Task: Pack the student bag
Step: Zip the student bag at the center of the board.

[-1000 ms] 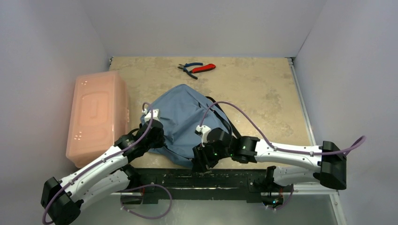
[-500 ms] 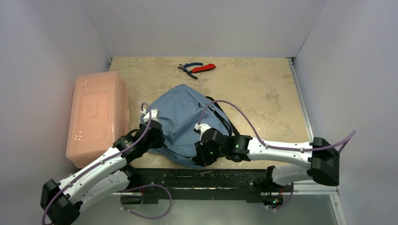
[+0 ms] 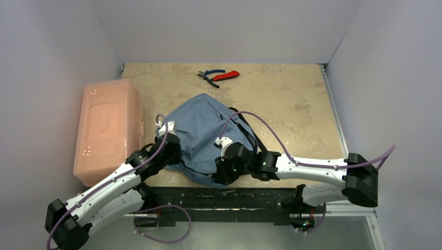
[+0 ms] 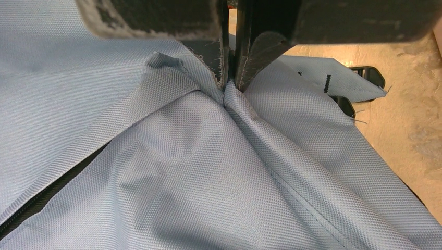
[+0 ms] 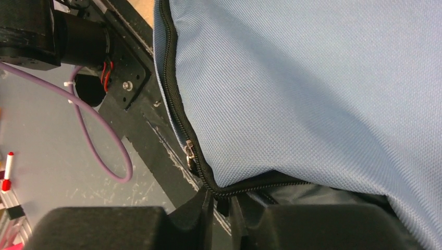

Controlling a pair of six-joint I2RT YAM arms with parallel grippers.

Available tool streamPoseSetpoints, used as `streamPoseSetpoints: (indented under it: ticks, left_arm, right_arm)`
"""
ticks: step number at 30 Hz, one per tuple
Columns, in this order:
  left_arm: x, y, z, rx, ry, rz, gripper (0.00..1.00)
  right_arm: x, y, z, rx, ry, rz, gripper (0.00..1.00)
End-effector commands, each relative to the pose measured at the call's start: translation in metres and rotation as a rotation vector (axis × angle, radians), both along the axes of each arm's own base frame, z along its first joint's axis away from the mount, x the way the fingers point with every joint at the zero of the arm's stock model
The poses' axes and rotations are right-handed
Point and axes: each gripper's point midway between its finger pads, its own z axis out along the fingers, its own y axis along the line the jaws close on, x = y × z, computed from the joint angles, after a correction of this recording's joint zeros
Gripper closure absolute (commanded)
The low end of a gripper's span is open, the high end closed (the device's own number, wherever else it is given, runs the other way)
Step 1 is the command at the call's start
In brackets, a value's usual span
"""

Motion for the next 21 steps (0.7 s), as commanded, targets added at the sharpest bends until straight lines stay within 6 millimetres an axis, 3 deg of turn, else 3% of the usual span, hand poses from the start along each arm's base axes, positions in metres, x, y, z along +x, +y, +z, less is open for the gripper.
streamPoseSetpoints:
  ticks: [1, 3, 9, 13, 16, 19, 21]
  left_arm:
    - [0.01, -0.011, 0.016, -0.064, -0.051, 0.004, 1.0]
    - [0.01, -0.007, 0.013, -0.045, -0.05, 0.014, 1.0]
    - [0.012, 0.011, 0.007, 0.04, -0.062, 0.061, 1.0]
    - [0.013, 0.021, 0.005, 0.074, -0.076, 0.083, 1.0]
    - [0.013, 0.029, 0.004, 0.093, -0.077, 0.111, 1.0]
    - [0.012, 0.031, 0.004, 0.09, -0.075, 0.116, 1.0]
    - [0.008, 0.033, 0.004, 0.085, -0.065, 0.119, 1.0]
  right_arm:
    - [0.011, 0.018, 0.021, 0.093, -0.077, 0.008, 0.9]
    - [0.01, 0.009, 0.018, 0.074, -0.08, -0.006, 1.0]
    - [0.007, -0.045, 0.006, -0.019, -0.119, -0.054, 1.0]
    - [0.003, -0.08, 0.014, 0.001, -0.111, -0.15, 1.0]
    - [0.0, -0.09, 0.023, 0.063, -0.089, -0.207, 1.0]
    - [0.016, -0.116, 0.018, -0.007, -0.073, -0.415, 1.0]
    - [0.032, -0.132, 0.025, -0.011, -0.109, -0.555, 1.0]
